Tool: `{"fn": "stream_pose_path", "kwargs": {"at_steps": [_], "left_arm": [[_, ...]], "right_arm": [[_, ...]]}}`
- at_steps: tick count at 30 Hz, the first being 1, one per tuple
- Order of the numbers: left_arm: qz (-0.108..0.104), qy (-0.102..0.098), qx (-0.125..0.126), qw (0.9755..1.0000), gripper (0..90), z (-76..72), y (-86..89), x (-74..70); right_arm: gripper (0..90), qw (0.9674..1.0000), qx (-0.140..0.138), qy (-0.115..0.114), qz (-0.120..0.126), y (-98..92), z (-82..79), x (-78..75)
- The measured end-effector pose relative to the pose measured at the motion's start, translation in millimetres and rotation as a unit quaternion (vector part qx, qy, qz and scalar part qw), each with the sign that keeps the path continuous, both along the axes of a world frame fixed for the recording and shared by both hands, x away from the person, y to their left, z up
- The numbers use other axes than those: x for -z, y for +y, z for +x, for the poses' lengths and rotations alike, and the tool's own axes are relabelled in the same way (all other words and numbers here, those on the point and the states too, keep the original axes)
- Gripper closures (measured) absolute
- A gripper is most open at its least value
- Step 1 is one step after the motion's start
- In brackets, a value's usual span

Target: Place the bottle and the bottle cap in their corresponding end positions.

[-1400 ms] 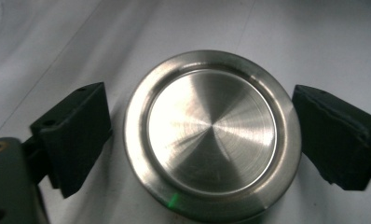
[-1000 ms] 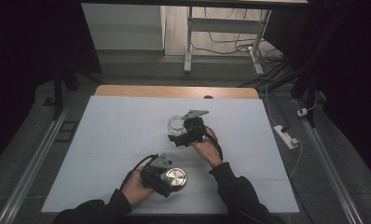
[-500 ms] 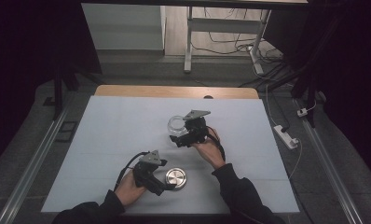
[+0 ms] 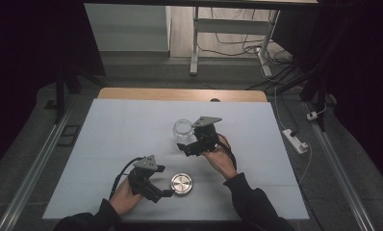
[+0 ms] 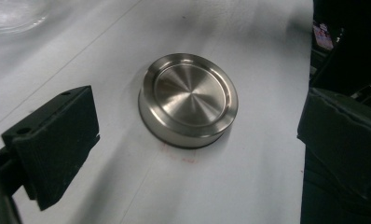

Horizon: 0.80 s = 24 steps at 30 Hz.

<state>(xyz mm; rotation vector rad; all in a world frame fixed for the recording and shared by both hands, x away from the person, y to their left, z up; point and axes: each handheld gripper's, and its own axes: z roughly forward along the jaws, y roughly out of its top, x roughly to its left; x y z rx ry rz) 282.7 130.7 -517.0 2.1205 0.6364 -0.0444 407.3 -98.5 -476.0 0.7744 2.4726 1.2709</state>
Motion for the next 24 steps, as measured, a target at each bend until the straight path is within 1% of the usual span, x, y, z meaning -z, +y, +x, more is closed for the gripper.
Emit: {"fn": "stream_pose_path", "kwargs": {"at_steps": [3, 7, 10, 12, 16, 19, 24], "left_arm": [[0.003, 0.000, -0.005, 1.0000, 0.0, -1.5, 3.4, 0.5], [0.010, 0.000, -0.008, 0.9999, 0.0, -3.9, 6.9, 1.0], [0.016, -0.002, -0.008, 0.9998, 0.0, -5.6, 10.3, 0.1], [0.015, 0.000, -0.011, 0.9998, 0.0, -7.1, 12.7, -0.6], [0.016, 0.007, -0.018, 0.9997, 0.0, -9.3, 19.0, -2.0], [0.017, 0.011, -0.026, 0.9994, 0.0, -10.9, 23.9, -1.6], [0.024, 0.011, -0.035, 0.9990, 0.0, -14.6, 30.3, -0.7]], "right_arm": [[0.0, 0.9999, -0.004, 0.005, 0.009, -2.3, -1.6, -1.6], [0.0, 0.9999, -0.010, 0.005, 0.009, -1.6, -5.0, -3.1], [0.0, 0.9998, -0.017, 0.006, 0.006, -1.5, -8.5, -3.5], [0.0, 0.9998, -0.019, 0.005, 0.004, -1.9, -11.0, -4.3], [0.0, 0.9997, -0.024, 0.011, 0.002, -3.2, -14.9, -6.8], [0.0, 0.9997, -0.022, 0.014, -0.003, -4.2, -18.5, -7.6], [0.0, 0.9996, -0.023, 0.017, -0.006, -7.6, -24.6, -7.5]]}}
